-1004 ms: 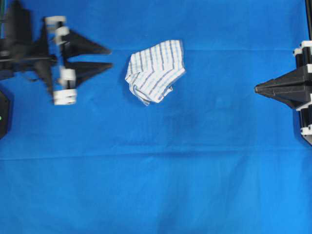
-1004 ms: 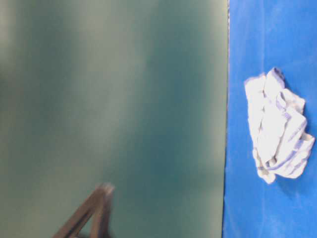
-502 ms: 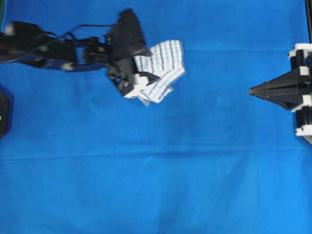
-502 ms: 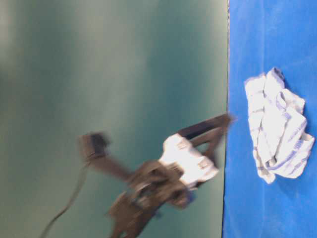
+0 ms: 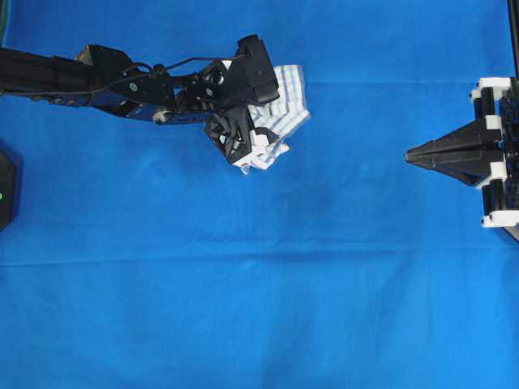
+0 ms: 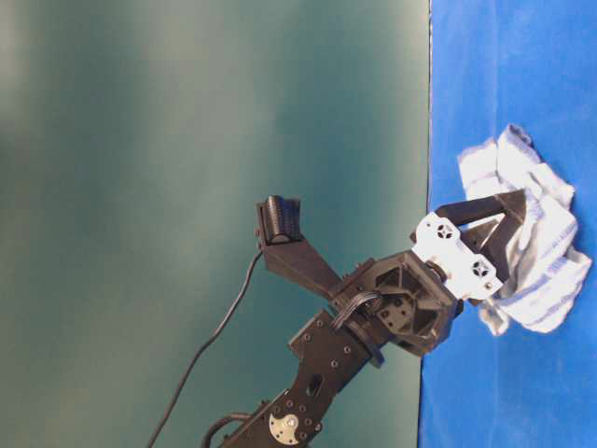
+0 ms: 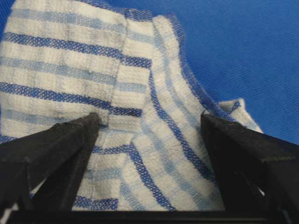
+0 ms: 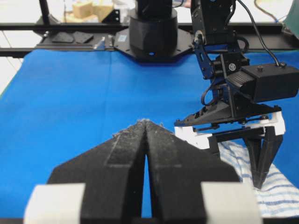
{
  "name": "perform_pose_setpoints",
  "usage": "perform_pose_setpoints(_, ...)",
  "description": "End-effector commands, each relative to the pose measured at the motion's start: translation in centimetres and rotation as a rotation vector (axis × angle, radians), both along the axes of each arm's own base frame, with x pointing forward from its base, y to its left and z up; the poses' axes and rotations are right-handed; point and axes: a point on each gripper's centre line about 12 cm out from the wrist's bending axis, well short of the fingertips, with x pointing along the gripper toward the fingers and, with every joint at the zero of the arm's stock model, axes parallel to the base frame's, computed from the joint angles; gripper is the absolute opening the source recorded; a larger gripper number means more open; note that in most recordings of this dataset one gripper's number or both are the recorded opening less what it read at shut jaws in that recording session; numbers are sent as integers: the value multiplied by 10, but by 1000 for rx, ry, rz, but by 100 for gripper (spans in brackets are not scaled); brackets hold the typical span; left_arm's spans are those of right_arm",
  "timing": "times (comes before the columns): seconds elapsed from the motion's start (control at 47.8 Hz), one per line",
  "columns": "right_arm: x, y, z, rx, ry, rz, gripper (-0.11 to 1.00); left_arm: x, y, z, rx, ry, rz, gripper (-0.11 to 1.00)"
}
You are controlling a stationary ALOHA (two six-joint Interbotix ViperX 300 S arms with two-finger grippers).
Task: Hand over the towel.
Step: 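Lower the left gripper onto the towel and close it on the fabric, then lift the towel with the left gripper and hold it up mid-table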
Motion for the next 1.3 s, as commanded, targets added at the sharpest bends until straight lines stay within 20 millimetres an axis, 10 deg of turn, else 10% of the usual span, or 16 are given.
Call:
perform_pose_setpoints(0.0,2,0,3,3,-6,-1,0,4,5,12,3,-18,8,92)
perform_pose_setpoints(0.397,2,0,3,3,-6,1,0,-3,2,22,11,8,-8,8)
perform_pose_setpoints(1.046,1,0,7,3,-23,1,0,-58,-72,203,105,-471,-150,8)
perform_pose_setpoints(1.276,1,0,6,3,-20,-1,0,-91,-94,232,141,-710,-196,8)
